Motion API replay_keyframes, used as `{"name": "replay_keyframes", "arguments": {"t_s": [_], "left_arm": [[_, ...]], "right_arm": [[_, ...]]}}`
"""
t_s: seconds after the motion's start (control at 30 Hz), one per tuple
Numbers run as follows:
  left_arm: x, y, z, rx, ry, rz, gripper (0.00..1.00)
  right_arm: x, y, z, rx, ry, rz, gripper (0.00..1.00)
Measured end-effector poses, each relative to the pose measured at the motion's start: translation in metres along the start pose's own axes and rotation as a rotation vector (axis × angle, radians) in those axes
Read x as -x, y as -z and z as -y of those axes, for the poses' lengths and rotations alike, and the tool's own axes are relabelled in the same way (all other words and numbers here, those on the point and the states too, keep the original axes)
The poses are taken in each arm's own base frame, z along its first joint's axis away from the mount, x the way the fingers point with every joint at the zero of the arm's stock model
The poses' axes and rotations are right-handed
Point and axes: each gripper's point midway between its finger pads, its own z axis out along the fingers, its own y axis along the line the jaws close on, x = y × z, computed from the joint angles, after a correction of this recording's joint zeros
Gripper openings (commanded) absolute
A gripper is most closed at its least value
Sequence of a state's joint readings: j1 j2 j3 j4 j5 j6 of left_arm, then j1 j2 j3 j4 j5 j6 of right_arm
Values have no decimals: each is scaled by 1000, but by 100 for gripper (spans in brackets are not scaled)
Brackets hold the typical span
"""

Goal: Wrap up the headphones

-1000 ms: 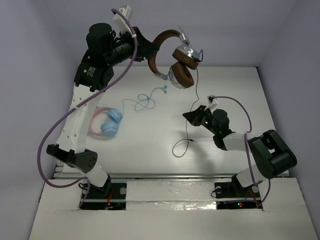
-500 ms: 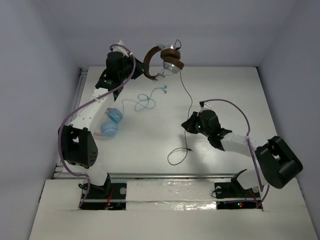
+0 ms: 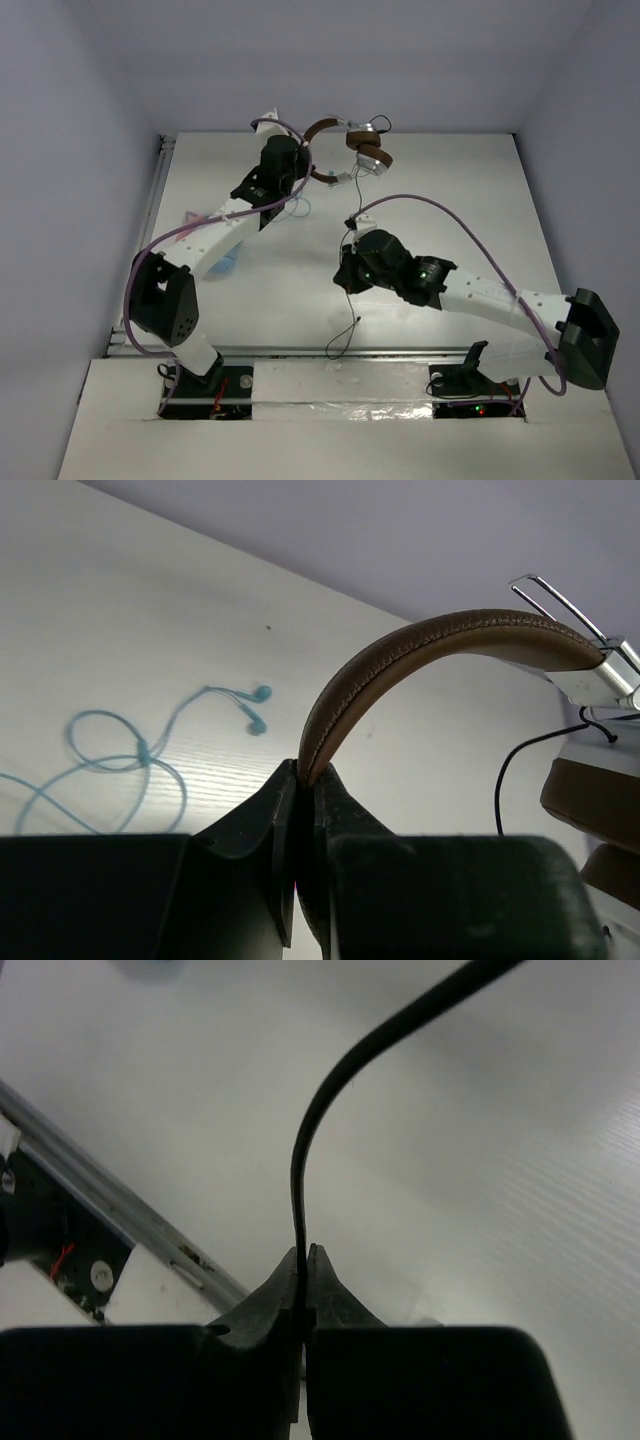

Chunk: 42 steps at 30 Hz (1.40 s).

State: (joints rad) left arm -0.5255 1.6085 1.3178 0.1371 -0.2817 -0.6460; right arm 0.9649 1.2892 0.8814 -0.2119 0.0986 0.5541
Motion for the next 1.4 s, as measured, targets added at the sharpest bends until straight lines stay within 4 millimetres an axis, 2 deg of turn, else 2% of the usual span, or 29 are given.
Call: {"name": "replay_keyframes", "arguments": {"t_s": [0.1,0.3,0.43,0.6,0.73,0.97,1.17,1.3,1.4], "left_arm": [[-1,3,-3,45,-87,32,0],[-16,6,-7,96,-269,40,0],[-43,12,-13,98,-398,-8,0],[-86,29,-35,113,-581,-140,0],[-102,51,-42,117,-729,-235,0],[-116,89,-32,48,-917,-361,0],[-104,120,-25,-74,-942,-397,0],[-104,132,-19,-157,-930,-413,0],[-109,140,-22,-218,-901,-448,0]], "right_arm": [[-1,21,-11,9,52,-31,0],[16,58,-23,9,130,-64,0],[37,86,-29,7,176,-51,0],[74,118,-32,-20,234,29,0],[83,126,-20,-95,290,28,0],[84,135,10,-246,357,14,0],[95,139,29,-350,369,51,0],[108,139,57,-460,328,88,0],[113,134,81,-528,279,108,0]]}}
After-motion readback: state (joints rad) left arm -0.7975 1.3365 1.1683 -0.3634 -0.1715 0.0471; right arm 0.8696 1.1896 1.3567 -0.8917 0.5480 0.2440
